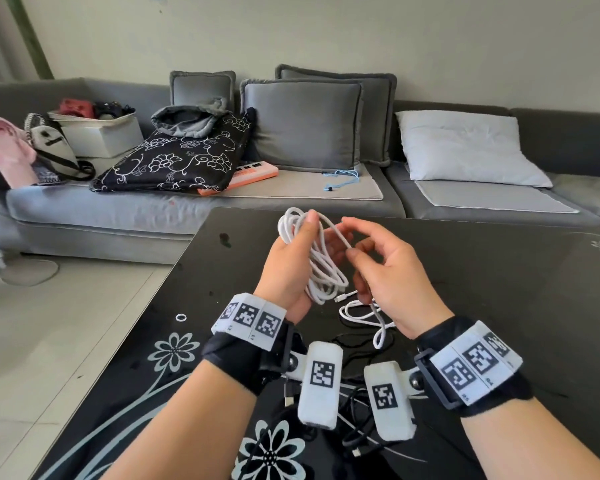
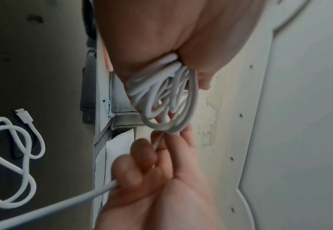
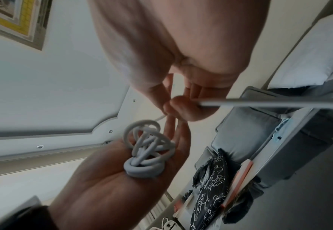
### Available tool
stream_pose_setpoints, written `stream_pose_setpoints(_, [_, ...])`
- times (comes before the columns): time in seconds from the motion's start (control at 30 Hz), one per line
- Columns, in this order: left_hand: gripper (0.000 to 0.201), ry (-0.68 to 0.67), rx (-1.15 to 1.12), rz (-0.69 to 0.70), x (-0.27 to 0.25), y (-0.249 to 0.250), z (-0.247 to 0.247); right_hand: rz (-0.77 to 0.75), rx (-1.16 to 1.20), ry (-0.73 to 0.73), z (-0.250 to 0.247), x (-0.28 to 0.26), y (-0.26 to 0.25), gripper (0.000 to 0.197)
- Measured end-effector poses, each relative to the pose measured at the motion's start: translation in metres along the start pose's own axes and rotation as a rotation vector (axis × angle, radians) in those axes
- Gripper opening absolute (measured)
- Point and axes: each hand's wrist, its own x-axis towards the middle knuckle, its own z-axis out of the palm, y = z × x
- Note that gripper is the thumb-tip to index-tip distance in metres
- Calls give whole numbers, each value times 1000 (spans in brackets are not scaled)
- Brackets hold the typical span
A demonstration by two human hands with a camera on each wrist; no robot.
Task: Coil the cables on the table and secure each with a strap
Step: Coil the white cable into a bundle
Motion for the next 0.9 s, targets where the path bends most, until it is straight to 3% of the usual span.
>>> stream_pose_setpoints(0.07, [26, 24, -117, -7, 3, 7, -3, 0, -25, 25, -1, 0, 3, 26])
stream_pose_setpoints(0.2, [33, 119, -294, 42, 11, 16, -17, -51, -119, 22, -8, 0, 3, 4])
stream_pose_setpoints(0.43, [39, 294, -466, 136, 20, 36, -44, -43, -168, -48, -20, -2, 4, 5])
stream_pose_setpoints(0.9, [32, 339, -389, 209, 16, 28, -34, -88, -332, -36, -45, 5, -4, 6])
